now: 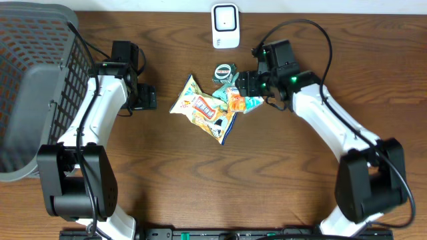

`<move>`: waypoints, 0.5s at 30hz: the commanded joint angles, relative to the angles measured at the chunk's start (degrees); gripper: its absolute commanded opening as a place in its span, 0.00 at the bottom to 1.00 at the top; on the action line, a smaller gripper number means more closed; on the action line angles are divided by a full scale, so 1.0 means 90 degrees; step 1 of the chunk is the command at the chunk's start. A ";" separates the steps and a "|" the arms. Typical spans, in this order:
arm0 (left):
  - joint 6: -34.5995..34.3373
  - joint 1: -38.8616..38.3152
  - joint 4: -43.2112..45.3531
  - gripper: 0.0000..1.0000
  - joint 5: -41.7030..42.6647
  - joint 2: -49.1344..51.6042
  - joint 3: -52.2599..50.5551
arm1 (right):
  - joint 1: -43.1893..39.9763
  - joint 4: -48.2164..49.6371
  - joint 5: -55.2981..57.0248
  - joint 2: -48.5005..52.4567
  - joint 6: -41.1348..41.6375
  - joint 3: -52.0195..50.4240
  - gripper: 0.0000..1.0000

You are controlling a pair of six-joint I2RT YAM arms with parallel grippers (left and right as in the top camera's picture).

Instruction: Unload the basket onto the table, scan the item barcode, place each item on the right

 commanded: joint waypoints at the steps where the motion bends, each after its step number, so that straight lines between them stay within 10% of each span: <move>1: 0.0036 0.0005 -0.0019 0.98 -0.0041 0.0005 -0.0019 | -0.0262 0.0051 -0.0891 0.0374 -0.0063 0.0087 0.61; 8: 0.0036 0.0005 -0.0017 0.98 -0.0041 0.0005 -0.0019 | -0.0396 0.0376 -0.2040 0.0952 -0.0112 0.0087 0.63; 15: 0.0036 0.0005 -0.0019 0.98 -0.0041 0.0005 -0.0019 | -0.0376 0.0182 -0.1277 0.1377 -0.0109 0.0087 0.40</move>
